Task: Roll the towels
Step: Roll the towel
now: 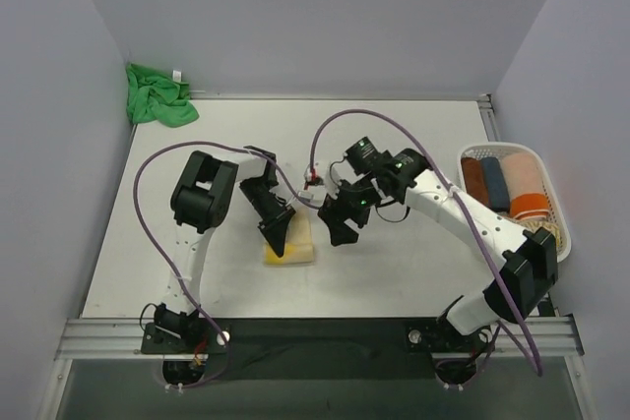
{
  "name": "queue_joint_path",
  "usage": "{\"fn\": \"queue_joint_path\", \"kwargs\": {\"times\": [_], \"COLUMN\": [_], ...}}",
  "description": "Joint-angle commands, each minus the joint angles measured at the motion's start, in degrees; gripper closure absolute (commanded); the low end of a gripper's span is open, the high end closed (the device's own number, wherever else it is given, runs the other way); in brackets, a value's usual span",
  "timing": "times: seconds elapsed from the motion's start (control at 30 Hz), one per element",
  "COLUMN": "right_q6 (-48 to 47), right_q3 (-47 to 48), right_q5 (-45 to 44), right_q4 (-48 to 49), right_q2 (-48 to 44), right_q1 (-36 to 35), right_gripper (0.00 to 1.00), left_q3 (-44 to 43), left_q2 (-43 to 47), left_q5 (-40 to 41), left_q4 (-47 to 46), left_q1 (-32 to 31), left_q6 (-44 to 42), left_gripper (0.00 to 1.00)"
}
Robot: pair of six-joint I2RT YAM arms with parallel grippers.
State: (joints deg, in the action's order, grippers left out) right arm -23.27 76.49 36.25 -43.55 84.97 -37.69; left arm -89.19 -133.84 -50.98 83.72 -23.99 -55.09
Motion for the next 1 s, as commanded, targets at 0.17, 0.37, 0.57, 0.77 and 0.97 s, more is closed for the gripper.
{"fn": "queue_joint_path", "kwargs": {"times": [0.17, 0.37, 0.57, 0.77, 0.97], "right_q6": [-5.38, -11.53, -14.61, -16.28, -11.46], "right_q3": [-5.29, -10.48, -14.79, -15.93, -14.01], "right_q5": [-17.24, -24.29, -29.3, -28.61, -18.09], "right_q4": [20.59, 33.87, 41.96, 42.41, 35.3], "right_q2": [7.75, 12.14, 16.8, 21.29, 19.62], "right_q1": [-16.34, -22.42, -24.97, -24.01, -21.55], "right_gripper": [0.29, 0.27, 0.32, 0.55, 1.0], "left_q3": [-4.24, -3.98, -3.1, -2.92, -1.69], "left_q2": [-5.38, -5.64, -5.47, -4.59, -0.81], "left_q5": [4.75, 4.66, 4.75, 4.75, 4.05], "left_q4": [1.27, 0.04, -0.75, -1.19, -1.9], "left_q1": [0.61, 0.87, 1.05, 1.22, 3.07], "left_q6": [-5.91, -5.03, -4.59, -4.59, -3.71], "left_gripper": [0.8, 0.77, 0.76, 0.75, 0.62]}}
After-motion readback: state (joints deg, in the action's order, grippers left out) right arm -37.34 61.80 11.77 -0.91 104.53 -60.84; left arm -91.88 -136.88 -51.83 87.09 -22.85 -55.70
